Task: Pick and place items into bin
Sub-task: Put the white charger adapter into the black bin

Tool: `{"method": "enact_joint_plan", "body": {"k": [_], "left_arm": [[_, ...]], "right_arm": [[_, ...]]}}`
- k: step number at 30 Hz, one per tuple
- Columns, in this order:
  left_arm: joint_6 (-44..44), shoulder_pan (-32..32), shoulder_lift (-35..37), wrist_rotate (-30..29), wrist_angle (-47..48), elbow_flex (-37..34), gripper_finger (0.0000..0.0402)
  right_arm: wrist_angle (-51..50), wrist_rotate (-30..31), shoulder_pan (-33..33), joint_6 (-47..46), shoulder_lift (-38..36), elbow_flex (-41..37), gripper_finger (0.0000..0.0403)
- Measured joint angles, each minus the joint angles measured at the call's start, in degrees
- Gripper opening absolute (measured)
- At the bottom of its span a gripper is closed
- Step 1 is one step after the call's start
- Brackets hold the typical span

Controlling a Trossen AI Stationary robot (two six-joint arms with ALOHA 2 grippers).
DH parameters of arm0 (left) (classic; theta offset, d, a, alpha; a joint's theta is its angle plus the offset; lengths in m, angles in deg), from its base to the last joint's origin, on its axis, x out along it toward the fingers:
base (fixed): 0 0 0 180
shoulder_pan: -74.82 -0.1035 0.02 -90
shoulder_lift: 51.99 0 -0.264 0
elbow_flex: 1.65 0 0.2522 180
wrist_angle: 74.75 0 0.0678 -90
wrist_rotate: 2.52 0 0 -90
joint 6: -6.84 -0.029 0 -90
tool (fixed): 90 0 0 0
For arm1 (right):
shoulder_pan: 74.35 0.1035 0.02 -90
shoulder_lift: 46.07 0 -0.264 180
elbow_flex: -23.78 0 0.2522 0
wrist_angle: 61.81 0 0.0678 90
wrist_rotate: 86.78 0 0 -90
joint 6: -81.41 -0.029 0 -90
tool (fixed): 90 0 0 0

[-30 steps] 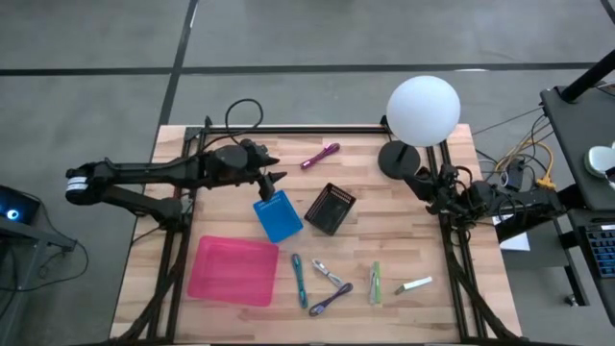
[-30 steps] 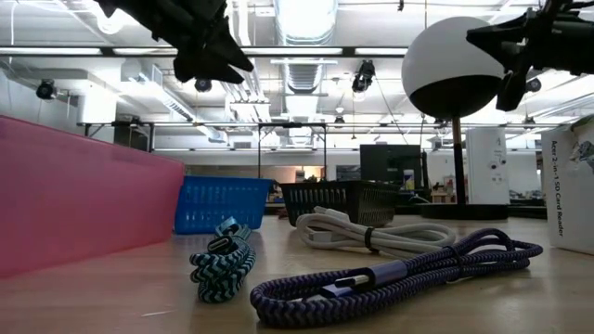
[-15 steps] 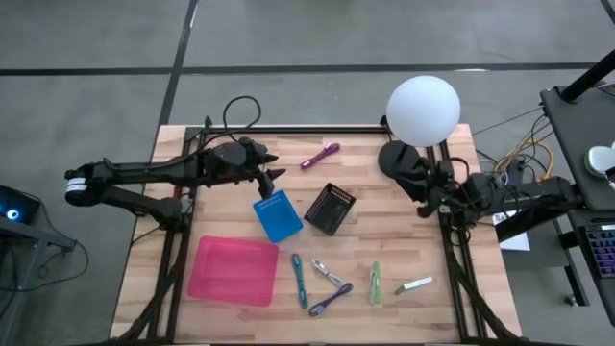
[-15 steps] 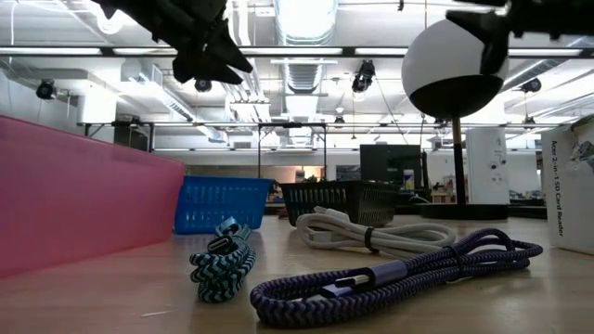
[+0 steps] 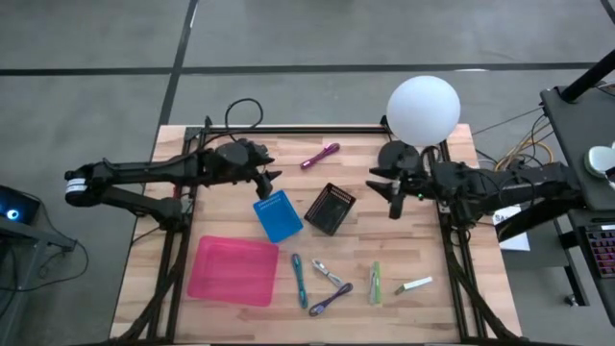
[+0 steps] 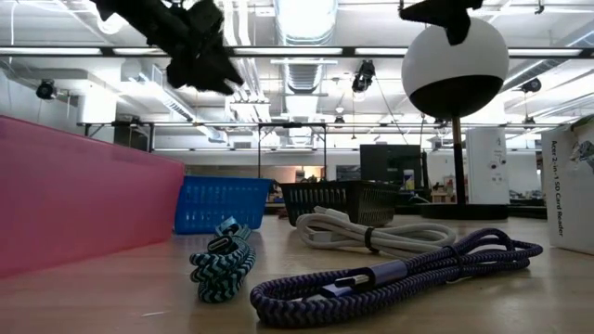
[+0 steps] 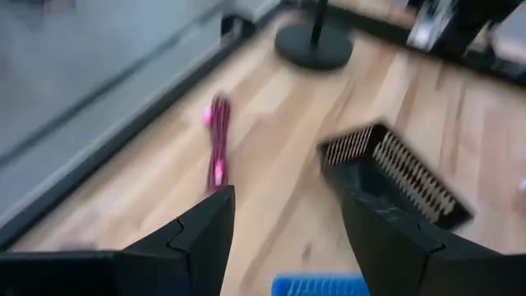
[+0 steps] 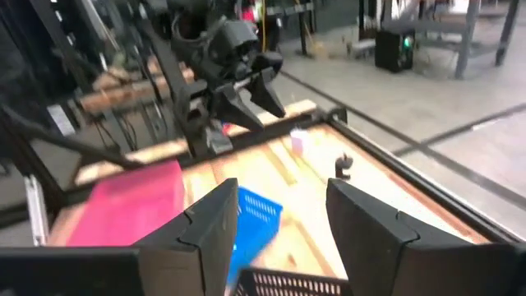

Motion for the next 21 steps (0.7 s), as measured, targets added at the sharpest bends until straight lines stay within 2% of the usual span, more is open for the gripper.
{"method": "enact_joint_plan", "body": {"k": [5,12,21], "left_arm": [[2.27,-4.78,-0.09,0.47,8.51,0.01,0.0207],[4.94,-15.17,-0.11,2.16,14.51,0.52,0.0207],[2.69,-26.84,-1.85,4.89,24.90,2.35,0.0207]], "right_arm": [[-2.33,0.00,0.00,0.00,5.73,3.51,0.0168],[-2.70,-0.04,-0.04,-1.97,12.66,5.40,0.0164],[-2.78,-0.47,-0.04,-5.99,18.33,7.12,0.0173]]}}
